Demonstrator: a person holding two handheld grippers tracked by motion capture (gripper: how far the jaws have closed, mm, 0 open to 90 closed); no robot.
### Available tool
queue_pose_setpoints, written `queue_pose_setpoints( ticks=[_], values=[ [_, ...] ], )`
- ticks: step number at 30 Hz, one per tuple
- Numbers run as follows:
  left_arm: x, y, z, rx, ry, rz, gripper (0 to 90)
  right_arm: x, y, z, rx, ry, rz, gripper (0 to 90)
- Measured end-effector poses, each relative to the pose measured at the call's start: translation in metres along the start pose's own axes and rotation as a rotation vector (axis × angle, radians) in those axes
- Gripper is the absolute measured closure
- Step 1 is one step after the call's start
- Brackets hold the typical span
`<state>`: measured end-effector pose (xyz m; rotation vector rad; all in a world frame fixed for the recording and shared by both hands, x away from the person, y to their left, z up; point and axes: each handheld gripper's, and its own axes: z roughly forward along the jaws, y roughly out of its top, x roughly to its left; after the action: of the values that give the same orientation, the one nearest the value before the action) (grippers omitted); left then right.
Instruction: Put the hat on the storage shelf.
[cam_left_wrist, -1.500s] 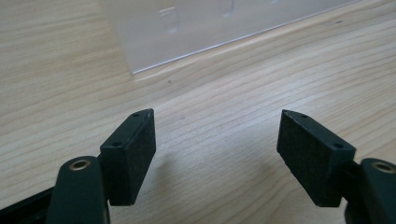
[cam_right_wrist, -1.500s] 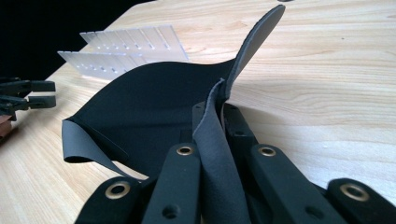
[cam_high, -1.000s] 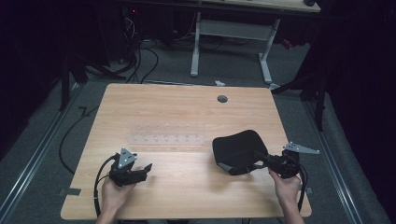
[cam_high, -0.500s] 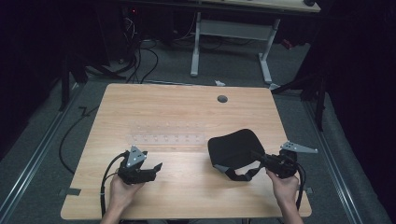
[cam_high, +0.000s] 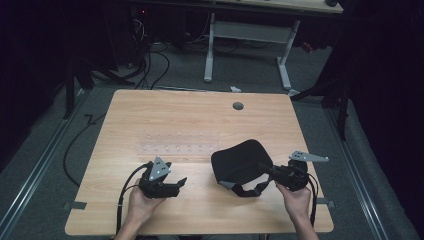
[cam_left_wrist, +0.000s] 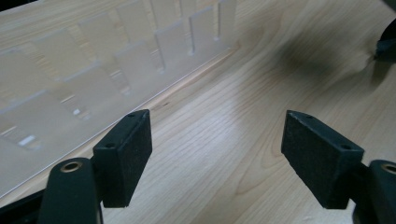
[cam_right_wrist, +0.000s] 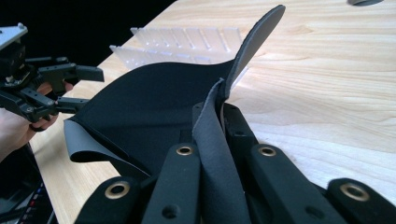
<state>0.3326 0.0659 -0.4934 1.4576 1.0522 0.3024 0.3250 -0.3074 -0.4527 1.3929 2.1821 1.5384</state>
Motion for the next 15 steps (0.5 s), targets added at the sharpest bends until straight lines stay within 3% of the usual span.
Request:
queue_pose_setpoints(
  ticks=[11, 15],
  values=[
    [-0.017, -0.006, 0.007, 0.023, -0.055, 0.025, 24.8, 0.010, 0.000, 0.016, 0.028, 0.034, -0.007, 86.2],
    [-0.021, -0.005, 0.007, 0.022, -0.078, 0.003, 24.7, 0.016, 0.001, 0.024, 0.044, 0.051, -0.019, 86.1]
  ],
)
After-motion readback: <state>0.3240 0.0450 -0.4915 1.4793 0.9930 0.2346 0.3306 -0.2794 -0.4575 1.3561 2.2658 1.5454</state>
